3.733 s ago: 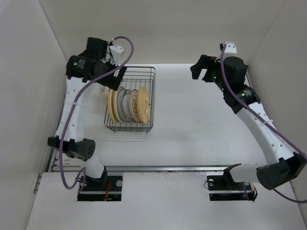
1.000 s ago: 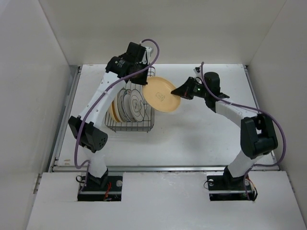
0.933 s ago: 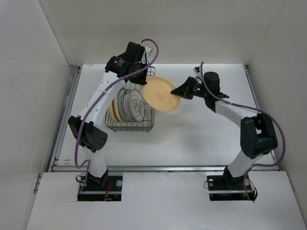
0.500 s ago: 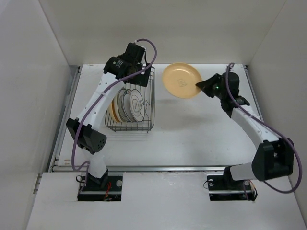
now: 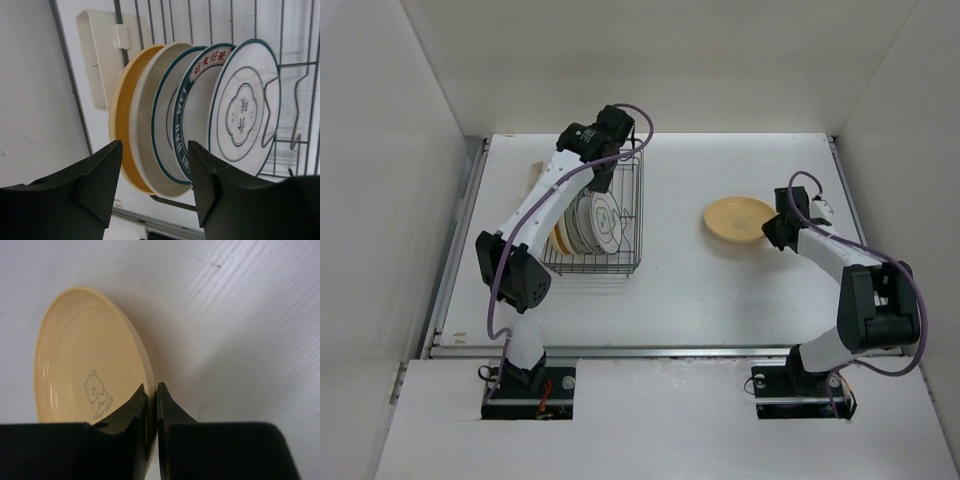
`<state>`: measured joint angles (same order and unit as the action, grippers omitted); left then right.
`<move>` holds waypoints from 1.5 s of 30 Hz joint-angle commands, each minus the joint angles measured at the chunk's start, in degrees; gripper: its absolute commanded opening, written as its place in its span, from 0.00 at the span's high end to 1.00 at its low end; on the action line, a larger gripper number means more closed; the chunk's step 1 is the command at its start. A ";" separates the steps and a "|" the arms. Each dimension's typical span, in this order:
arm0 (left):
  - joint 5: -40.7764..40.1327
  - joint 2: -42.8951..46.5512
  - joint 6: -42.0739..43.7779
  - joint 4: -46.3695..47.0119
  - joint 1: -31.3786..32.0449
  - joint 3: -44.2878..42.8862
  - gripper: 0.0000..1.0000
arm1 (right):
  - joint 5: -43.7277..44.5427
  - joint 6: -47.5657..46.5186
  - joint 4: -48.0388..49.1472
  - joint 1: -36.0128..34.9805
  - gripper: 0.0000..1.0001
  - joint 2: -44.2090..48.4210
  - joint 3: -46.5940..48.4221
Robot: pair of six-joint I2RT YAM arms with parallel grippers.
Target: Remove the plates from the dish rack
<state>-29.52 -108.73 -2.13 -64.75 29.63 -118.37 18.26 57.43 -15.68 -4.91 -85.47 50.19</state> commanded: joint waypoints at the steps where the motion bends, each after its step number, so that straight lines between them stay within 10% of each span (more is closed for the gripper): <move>1: -5.02 1.76 -0.68 -0.91 -0.70 1.20 0.50 | 1.87 1.81 1.00 0.42 0.84 -0.66 0.34; 11: 14.75 4.49 4.85 -1.43 -0.36 1.21 0.49 | 3.80 -0.03 -2.51 0.42 0.27 -2.51 1.13; 21: 11.05 -5.17 2.92 -7.58 0.52 -1.34 0.43 | 7.75 -2.67 -6.90 0.42 0.25 4.00 3.95; 29: 13.43 -8.43 2.31 -8.29 0.52 -3.01 0.65 | 8.90 -4.52 -8.22 0.42 0.25 7.69 3.95; 34: 13.35 -9.75 1.17 -9.86 -0.27 -4.15 1.00 | 8.90 -5.75 -8.22 0.42 0.25 10.32 3.95; 45: 10.11 -0.80 1.07 -5.32 -1.33 -12.95 1.00 | -2.42 -18.20 -3.58 -0.10 0.25 13.31 7.63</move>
<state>-15.20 -117.43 -3.07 -72.79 27.62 -128.40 21.56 46.02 -23.11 -4.84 -73.84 54.22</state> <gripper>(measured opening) 0.060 0.747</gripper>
